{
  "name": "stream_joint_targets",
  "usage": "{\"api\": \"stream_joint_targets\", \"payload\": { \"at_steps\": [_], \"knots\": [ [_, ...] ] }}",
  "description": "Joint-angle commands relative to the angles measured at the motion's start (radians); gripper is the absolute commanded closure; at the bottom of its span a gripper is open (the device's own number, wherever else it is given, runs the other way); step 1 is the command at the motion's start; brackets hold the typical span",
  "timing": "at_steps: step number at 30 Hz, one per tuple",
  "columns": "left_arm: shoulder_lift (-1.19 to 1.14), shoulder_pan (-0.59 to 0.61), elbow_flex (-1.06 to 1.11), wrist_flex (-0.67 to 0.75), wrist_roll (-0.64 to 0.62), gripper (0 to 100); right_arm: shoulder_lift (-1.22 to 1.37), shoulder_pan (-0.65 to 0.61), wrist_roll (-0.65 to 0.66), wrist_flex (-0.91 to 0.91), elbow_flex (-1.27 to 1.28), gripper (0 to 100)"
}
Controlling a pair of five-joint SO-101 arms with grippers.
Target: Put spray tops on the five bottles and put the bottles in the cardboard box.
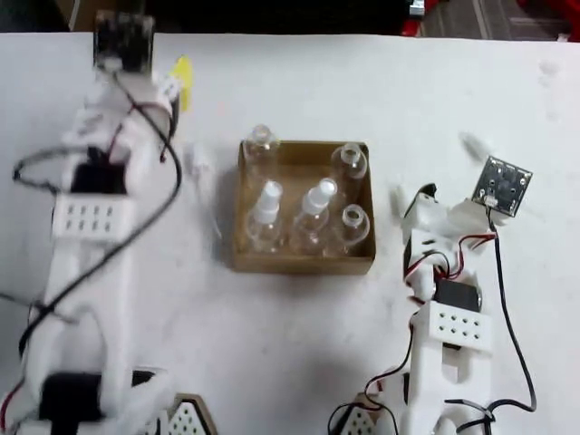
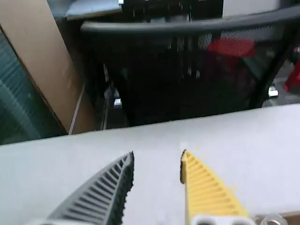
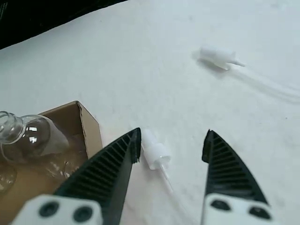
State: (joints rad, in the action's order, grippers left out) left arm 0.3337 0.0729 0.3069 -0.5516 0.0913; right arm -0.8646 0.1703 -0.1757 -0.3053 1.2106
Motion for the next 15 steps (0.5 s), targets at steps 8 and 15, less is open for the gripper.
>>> {"api": "stream_joint_targets", "payload": {
  "at_steps": [8, 15],
  "knots": [
    [-0.862, 0.019, -0.973, -0.736, -0.143, 85, -0.010, -0.012, -0.002, 0.022, -0.005, 80.8],
    [-1.322, 0.051, -1.553, -0.985, -0.298, 84, -0.010, -0.012, -0.002, 0.022, -0.005, 80.8]
  ]
}}
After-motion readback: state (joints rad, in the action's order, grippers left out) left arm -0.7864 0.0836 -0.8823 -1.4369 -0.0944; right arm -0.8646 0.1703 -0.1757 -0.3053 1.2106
